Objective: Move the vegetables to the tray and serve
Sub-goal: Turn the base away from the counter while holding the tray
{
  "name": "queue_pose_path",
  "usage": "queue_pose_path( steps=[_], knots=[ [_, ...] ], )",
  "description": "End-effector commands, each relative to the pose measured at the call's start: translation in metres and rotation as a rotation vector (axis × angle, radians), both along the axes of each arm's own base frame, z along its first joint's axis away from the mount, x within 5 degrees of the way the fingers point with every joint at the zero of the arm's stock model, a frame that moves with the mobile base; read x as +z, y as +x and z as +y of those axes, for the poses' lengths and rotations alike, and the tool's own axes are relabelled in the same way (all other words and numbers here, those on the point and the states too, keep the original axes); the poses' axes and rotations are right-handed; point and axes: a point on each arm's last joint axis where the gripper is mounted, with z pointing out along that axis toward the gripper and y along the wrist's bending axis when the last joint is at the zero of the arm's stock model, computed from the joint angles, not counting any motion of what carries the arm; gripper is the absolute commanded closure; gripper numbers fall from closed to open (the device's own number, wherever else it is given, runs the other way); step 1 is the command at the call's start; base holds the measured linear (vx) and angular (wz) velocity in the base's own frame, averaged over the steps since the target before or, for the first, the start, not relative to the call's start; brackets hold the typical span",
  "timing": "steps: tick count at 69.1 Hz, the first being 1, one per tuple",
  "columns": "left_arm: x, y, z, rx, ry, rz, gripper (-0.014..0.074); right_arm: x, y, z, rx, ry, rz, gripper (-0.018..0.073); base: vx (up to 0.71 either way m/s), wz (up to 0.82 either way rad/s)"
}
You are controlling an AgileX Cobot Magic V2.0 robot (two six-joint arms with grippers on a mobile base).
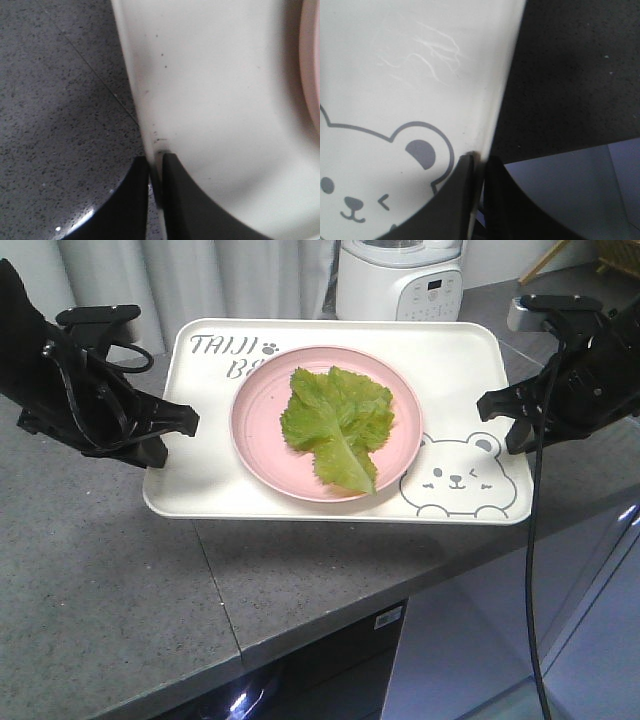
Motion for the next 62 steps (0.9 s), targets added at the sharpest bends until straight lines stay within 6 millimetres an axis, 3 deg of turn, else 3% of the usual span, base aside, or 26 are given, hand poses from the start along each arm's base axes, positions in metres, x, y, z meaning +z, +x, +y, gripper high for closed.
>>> queue_pose_path(
  steps=[1, 62],
  knots=[
    [0.0315, -0.009, -0.012, -0.028, -0.124, -0.124, 0.0602, 0.0283, -0.0086, 0.0085, 0.028, 0.072, -0.111, 0.0565, 0.0, -0.2],
    [0.0315, -0.009, -0.012, -0.028, -0.124, -0.124, 0.0602, 0.0283, -0.0086, 0.0085, 0.025, 0.073, -0.11, 0.0565, -0.01, -0.22]
  ],
)
